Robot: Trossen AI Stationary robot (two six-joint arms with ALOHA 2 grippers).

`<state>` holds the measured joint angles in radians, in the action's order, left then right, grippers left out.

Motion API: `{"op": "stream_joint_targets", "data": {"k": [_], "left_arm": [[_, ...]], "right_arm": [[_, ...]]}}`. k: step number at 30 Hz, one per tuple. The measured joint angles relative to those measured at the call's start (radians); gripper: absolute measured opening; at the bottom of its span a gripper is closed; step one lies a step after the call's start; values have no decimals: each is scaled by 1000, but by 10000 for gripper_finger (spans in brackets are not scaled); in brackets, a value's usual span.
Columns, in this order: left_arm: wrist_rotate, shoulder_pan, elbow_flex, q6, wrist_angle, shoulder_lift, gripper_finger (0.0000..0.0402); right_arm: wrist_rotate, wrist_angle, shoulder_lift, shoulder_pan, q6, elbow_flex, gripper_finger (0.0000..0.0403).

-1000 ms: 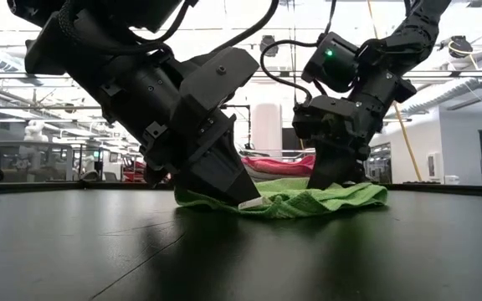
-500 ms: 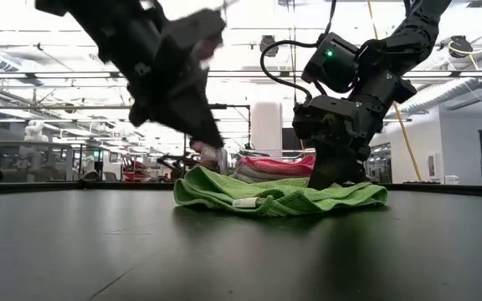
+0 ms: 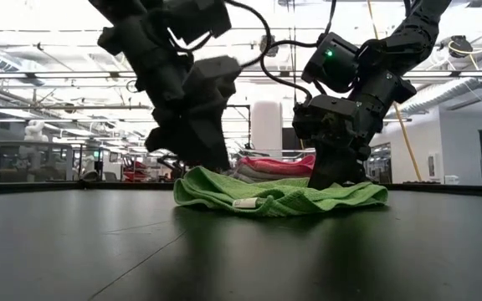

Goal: Fold microfiber towels
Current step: Stack the folded green microfiber cloth on top of the pink microfiber cloth in the transparent bin

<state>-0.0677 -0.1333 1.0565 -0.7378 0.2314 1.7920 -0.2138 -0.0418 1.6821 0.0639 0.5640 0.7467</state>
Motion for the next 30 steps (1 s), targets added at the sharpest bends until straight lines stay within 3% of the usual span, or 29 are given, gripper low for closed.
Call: {"op": "stream_joint_targets", "data": {"k": [11,19,30], "left_arm": [[152,24,1,-37,53,1,165],[78,19,-18,-68,56,1,164],[66,20,-64,-94,13,2,164]], "right_arm": [[0,-2,0,0,-1,0,8],[0,-5,0,0,0,0,8],[1,-6,0,0,0,0,8]]}}
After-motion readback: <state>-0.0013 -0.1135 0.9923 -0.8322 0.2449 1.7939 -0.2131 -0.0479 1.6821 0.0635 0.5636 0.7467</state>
